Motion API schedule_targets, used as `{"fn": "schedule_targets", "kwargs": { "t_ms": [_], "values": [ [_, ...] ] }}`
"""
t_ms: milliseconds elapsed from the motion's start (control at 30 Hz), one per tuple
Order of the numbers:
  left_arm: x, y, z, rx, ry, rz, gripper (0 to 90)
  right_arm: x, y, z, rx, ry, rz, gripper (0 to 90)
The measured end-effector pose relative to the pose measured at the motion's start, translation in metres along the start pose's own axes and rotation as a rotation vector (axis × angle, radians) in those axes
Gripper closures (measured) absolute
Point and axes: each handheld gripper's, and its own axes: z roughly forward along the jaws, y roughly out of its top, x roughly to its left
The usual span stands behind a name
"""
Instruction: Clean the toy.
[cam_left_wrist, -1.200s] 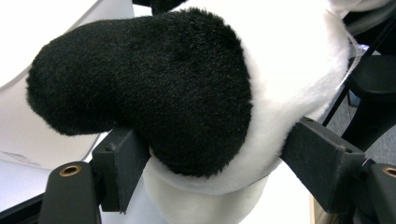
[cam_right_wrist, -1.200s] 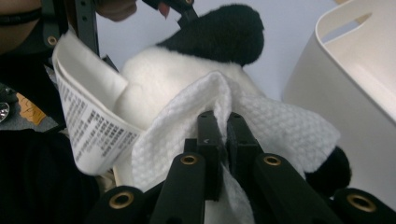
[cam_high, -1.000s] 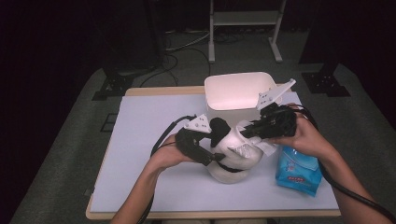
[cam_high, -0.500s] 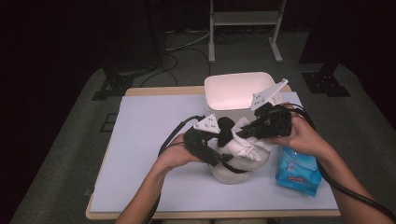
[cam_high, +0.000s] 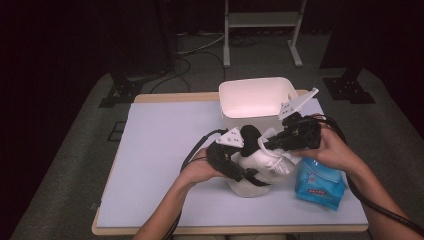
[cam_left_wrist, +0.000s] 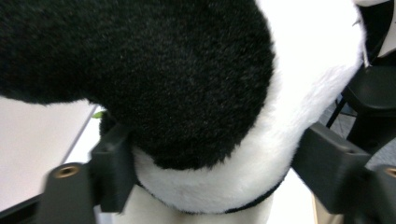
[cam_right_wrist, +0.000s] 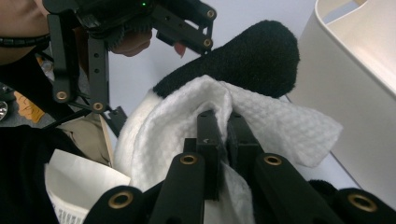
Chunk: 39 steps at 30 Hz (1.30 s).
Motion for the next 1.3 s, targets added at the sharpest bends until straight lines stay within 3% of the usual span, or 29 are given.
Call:
{"fn": "schedule_targets", "kwargs": {
  "t_ms": [200,367,467,533,567,667,800,933,1100,1200,1300],
  "values": [
    [-0.002,0.007,-0.015,0.009,0.025,0.030,30.9,0.002,0.006,-0.005,-0.054,0.017,-0.012,85.1],
    [-0.002,0.012,-0.037,0.048,0.084,0.054,31.8,0.002,0.011,0.000,-0.086,0.017,-0.012,85.1],
    [-0.001,0.012,-0.044,0.104,0.114,0.060,32.0,-0.003,0.010,0.009,-0.093,0.025,0.007,85.1],
    [-0.001,0.010,-0.039,0.145,0.131,0.057,31.9,-0.006,0.008,0.019,-0.055,0.021,0.019,85.0],
    [0.000,0.007,-0.035,0.168,0.131,0.059,31.8,-0.007,0.007,0.025,-0.034,0.013,0.026,85.0],
    [0.003,0.004,-0.026,0.158,0.109,0.036,31.0,-0.007,0.004,0.030,-0.014,0.000,0.020,85.2],
    [0.002,0.006,-0.012,0.162,0.086,0.035,29.5,-0.006,0.005,0.024,-0.039,0.042,0.019,84.9],
    [0.002,0.007,0.001,0.196,0.081,0.038,27.4,-0.003,0.005,0.034,0.028,0.022,-0.011,84.6],
    [0.004,0.003,0.000,0.190,0.064,0.033,26.3,-0.015,-0.014,0.039,0.039,0.043,0.052,84.5],
    [0.006,0.001,-0.006,0.230,0.077,0.033,21.5,-0.021,-0.027,0.042,0.079,-0.003,0.070,84.3],
    [0.009,-0.007,-0.014,0.233,0.070,0.027,19.3,-0.029,-0.038,0.040,0.031,0.055,0.106,84.4]
  ]
}}
